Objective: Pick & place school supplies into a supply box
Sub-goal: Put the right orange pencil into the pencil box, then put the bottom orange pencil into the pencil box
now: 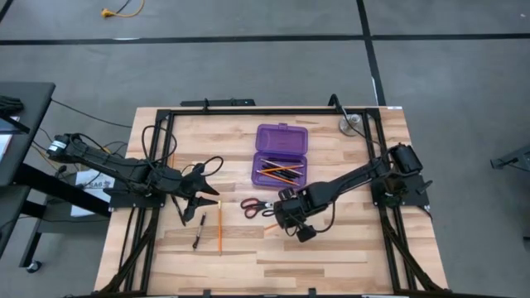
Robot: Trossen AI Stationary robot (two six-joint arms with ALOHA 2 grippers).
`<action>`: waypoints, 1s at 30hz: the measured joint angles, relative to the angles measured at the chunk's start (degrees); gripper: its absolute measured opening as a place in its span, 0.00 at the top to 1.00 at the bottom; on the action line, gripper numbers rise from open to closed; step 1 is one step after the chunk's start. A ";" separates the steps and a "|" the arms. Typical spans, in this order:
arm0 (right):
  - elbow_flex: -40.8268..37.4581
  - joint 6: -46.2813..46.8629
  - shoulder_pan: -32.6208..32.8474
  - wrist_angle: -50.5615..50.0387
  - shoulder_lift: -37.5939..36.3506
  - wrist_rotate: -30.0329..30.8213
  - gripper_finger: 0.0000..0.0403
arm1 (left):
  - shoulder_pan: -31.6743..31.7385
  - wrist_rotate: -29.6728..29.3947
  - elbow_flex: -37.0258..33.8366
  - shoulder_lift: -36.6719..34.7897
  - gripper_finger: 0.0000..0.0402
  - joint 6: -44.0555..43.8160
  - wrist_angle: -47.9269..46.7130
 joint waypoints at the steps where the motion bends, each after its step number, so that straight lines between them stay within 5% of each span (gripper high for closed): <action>1: 0.69 -0.22 0.00 -1.16 -0.44 0.03 1.00 | 0.00 0.00 0.00 0.00 0.68 0.00 0.00; 9: 4.07 -1.36 -2.20 -9.23 -8.71 3.40 1.00 | 0.01 0.00 0.02 -0.02 0.68 -0.02 0.28; 16: 3.86 -6.47 -13.28 -7.94 -14.56 6.35 1.00 | 0.02 0.00 0.02 0.00 0.68 0.63 1.13; 24: 3.72 -12.60 -27.10 -2.52 -6.03 -3.48 1.00 | 0.00 0.00 0.04 0.00 0.68 0.66 1.34; 30: 3.67 -13.39 -31.82 -2.72 -0.02 -5.15 1.00 | -0.04 0.67 0.05 0.00 0.68 0.63 0.67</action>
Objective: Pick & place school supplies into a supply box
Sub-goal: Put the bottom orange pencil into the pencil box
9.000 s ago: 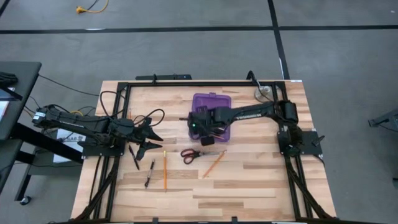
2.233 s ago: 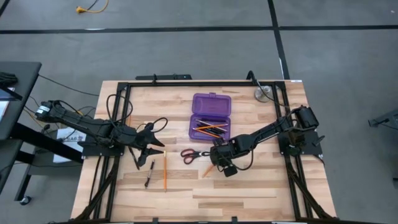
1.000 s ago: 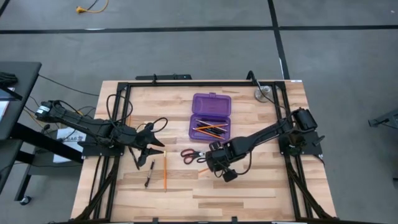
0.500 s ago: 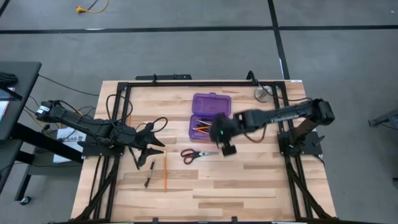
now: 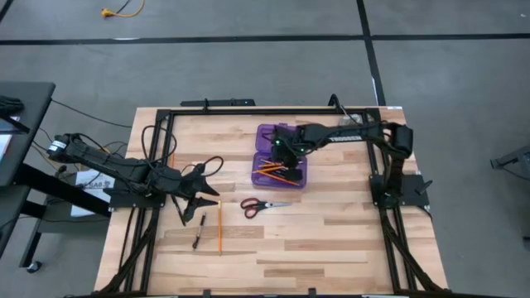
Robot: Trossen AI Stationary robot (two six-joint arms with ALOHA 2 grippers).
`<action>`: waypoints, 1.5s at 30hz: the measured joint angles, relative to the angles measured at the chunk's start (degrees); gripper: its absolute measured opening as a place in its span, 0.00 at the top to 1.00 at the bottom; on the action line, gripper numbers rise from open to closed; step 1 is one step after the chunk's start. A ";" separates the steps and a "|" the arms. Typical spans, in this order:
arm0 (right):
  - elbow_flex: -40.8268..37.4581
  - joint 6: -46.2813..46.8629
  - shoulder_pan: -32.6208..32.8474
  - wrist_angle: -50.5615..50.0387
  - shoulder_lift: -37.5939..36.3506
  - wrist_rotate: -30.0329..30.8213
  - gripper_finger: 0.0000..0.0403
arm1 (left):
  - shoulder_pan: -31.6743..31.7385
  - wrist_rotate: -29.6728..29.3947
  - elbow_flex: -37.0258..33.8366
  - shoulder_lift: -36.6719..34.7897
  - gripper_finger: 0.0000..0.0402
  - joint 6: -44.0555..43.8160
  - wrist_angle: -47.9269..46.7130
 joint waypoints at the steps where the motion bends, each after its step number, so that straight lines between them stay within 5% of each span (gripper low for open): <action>1: 0.03 -0.02 -0.28 0.14 0.40 -0.35 1.00 | 0.00 0.20 0.02 0.00 0.68 -0.02 -0.17; 13: 0.08 1.91 1.02 0.16 -2.92 -0.43 1.00 | 0.00 0.49 0.01 0.00 0.68 -0.02 -0.28; 25: -1.03 12.96 6.57 -7.95 -18.57 2.25 1.00 | 0.00 0.40 0.02 0.00 0.68 -3.07 -0.47; 31: -10.46 21.32 13.38 -6.86 -28.58 5.00 1.00 | 0.00 0.35 0.01 0.00 0.68 -4.54 -0.42; 37: -25.24 33.75 23.32 4.69 -37.24 9.68 1.00 | 0.00 0.60 -0.01 0.00 0.68 -3.62 -0.49; 45: -35.75 47.94 38.12 19.80 -36.53 24.43 1.00 | -0.12 -3.55 -0.01 1.37 0.68 -11.81 -0.69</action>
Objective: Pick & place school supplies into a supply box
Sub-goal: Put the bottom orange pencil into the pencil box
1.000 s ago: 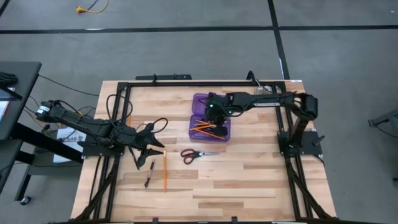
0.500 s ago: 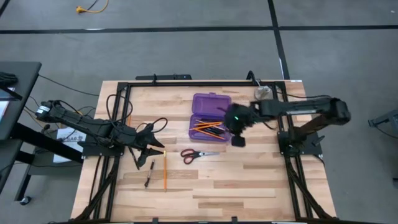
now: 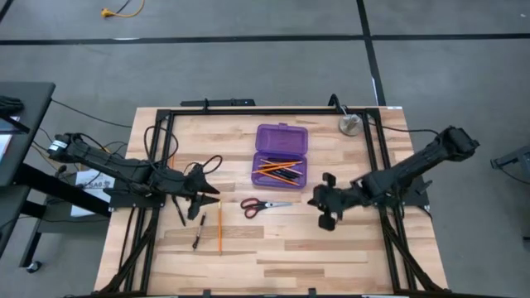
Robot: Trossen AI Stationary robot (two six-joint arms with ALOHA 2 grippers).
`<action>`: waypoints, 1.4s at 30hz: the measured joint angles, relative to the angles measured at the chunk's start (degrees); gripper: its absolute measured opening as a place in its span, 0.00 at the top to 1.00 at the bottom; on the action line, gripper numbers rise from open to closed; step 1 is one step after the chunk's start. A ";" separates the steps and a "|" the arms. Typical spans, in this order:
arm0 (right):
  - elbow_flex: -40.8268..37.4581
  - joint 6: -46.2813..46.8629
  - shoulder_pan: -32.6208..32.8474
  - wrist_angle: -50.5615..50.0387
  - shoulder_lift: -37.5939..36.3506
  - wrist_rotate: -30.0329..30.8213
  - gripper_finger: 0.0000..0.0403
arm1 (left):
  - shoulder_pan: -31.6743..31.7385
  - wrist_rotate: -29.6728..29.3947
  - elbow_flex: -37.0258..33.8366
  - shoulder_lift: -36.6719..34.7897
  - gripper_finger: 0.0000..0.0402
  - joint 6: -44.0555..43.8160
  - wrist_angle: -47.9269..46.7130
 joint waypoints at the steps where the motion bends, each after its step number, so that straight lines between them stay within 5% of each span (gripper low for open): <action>1: -0.08 1.05 1.38 0.27 0.86 2.88 1.00 | -0.29 -1.69 0.00 0.58 0.68 -2.73 0.25; 8: -0.13 12.53 8.59 2.09 8.07 23.74 1.00 | -4.03 -13.35 0.01 7.27 0.68 -15.11 3.69; 13: -0.09 19.51 12.52 5.83 13.30 33.11 1.00 | -7.99 -21.87 1.16 10.61 0.68 -17.23 4.71; 26: -0.11 20.96 19.98 14.70 15.79 39.97 1.00 | -17.77 -33.32 1.44 18.03 0.68 -32.23 11.11; 32: -0.11 7.03 23.87 30.46 15.79 45.65 1.00 | -19.56 -36.52 1.80 21.16 0.68 -35.83 13.78; 38: -0.09 -11.84 28.43 44.52 15.74 44.90 1.00 | -19.79 -37.81 5.75 26.24 0.68 -35.62 13.37; 42: -0.09 -15.83 30.16 45.37 13.92 42.10 1.00 | -19.82 -38.32 9.85 31.03 0.68 -34.39 13.05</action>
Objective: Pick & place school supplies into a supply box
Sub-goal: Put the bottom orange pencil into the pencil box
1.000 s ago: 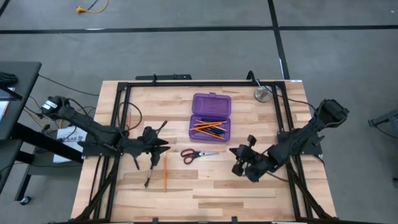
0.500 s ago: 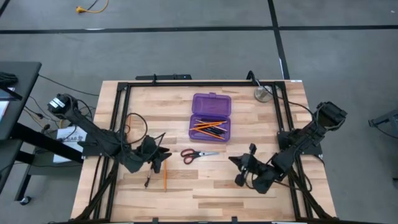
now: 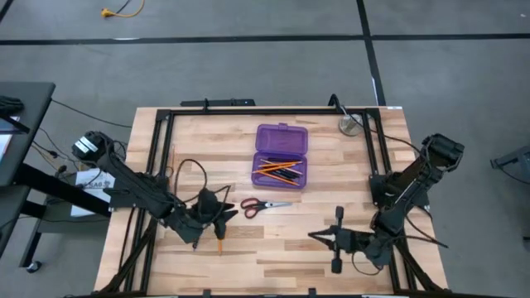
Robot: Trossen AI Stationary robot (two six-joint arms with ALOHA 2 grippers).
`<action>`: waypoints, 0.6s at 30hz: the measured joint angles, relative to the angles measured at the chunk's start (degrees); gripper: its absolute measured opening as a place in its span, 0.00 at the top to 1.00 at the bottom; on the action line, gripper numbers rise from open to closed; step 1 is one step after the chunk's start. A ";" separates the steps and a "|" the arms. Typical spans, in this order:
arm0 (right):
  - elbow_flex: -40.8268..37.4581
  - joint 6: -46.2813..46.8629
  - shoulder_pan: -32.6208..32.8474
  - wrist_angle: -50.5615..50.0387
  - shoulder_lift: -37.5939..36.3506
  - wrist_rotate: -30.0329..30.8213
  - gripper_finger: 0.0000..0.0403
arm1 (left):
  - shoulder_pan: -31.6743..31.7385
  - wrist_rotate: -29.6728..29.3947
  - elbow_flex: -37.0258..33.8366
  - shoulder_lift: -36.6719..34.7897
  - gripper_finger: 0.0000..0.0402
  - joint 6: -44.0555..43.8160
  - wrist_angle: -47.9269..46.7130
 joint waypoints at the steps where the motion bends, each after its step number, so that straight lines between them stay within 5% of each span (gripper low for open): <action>1: 0.00 -0.04 0.09 -0.15 -0.48 -0.95 1.00 | -0.11 0.01 1.18 1.35 0.68 0.04 -0.61; 18: 0.02 9.69 2.94 -9.91 -0.89 -4.02 1.00 | -3.35 -0.71 17.43 23.16 0.68 -19.08 -18.25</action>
